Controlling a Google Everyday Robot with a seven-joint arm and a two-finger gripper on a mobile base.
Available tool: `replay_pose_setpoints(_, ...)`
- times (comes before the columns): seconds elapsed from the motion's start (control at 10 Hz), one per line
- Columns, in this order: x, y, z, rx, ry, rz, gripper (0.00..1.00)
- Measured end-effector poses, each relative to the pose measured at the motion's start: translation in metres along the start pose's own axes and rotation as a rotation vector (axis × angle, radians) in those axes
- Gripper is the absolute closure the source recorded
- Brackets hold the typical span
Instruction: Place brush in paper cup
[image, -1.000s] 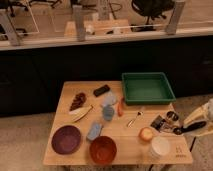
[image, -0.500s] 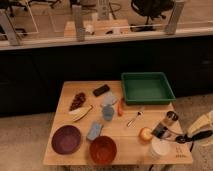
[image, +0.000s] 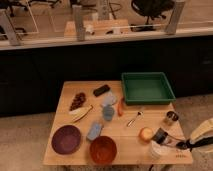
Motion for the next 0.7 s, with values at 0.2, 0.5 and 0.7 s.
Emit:
replay_pose_setpoints(0.2, -0.0008, 0.0047, -0.0009, 0.020, 0.009, 0.046, 0.98)
replay_pose_setpoints(0.5, -0.0007, 0.0051, -0.0011, 0.021, 0.010, 0.052, 0.98)
replay_pose_setpoints(0.7, -0.0005, 0.0057, -0.0005, 0.017, 0.012, 0.056, 0.98)
